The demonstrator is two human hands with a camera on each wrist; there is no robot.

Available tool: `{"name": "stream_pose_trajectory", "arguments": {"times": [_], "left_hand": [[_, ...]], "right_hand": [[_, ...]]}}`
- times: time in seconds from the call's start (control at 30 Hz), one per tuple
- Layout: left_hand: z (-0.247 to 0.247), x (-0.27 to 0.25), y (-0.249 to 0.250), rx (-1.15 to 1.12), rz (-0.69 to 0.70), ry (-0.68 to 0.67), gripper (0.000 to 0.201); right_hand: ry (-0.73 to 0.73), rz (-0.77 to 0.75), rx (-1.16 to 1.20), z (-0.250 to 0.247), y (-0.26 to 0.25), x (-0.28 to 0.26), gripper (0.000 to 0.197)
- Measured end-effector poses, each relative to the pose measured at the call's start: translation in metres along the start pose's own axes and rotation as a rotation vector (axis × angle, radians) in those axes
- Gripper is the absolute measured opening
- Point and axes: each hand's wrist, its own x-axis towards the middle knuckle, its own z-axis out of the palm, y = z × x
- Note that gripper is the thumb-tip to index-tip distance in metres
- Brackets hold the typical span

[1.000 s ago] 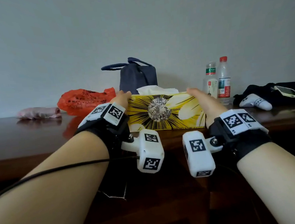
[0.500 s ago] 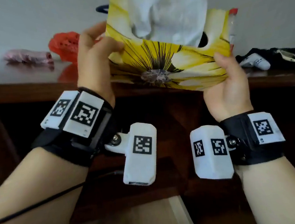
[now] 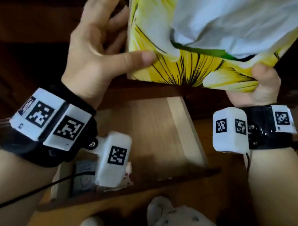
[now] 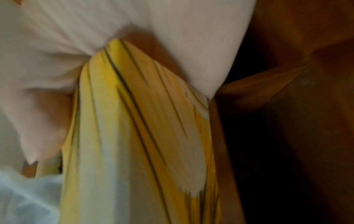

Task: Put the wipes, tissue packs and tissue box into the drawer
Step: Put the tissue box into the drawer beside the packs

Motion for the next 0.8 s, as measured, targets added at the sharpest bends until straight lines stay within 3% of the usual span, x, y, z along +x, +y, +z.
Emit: {"name": "stream_pose_trajectory", "arguments": {"times": [0.07, 0.13, 0.23, 0.47, 0.63, 0.67, 0.8], "left_hand": [[-0.004, -0.009, -0.019, 0.168, -0.079, -0.024, 0.1], [-0.006, -0.023, -0.042, 0.212, -0.219, -0.056, 0.105], [-0.013, -0.038, -0.076, 0.171, -0.483, -0.109, 0.107], [-0.015, -0.078, -0.136, 0.091, -1.026, -0.04, 0.045], [-0.021, -0.097, -0.162, 0.036, -1.246, -0.039, 0.04], [-0.022, -0.099, -0.166, 0.033, -1.286, -0.038, 0.043], [-0.028, -0.105, -0.173, 0.046, -1.395, -0.054, 0.044]], "right_hand": [[0.067, 0.151, 0.062, -0.023, 0.011, -0.016, 0.078], [0.303, 0.262, -0.073, -0.043, 0.019, -0.036, 0.075], [0.251, 0.24, -0.309, -0.048, 0.04, -0.054, 0.073], [0.335, 0.535, -0.442, -0.063, 0.079, -0.064, 0.098], [0.357, 0.69, -0.558, -0.065, 0.096, -0.07, 0.116], [0.364, 0.73, -0.572, -0.067, 0.099, -0.071, 0.111], [0.337, 0.857, -0.692, -0.069, 0.107, -0.072, 0.054]]}}
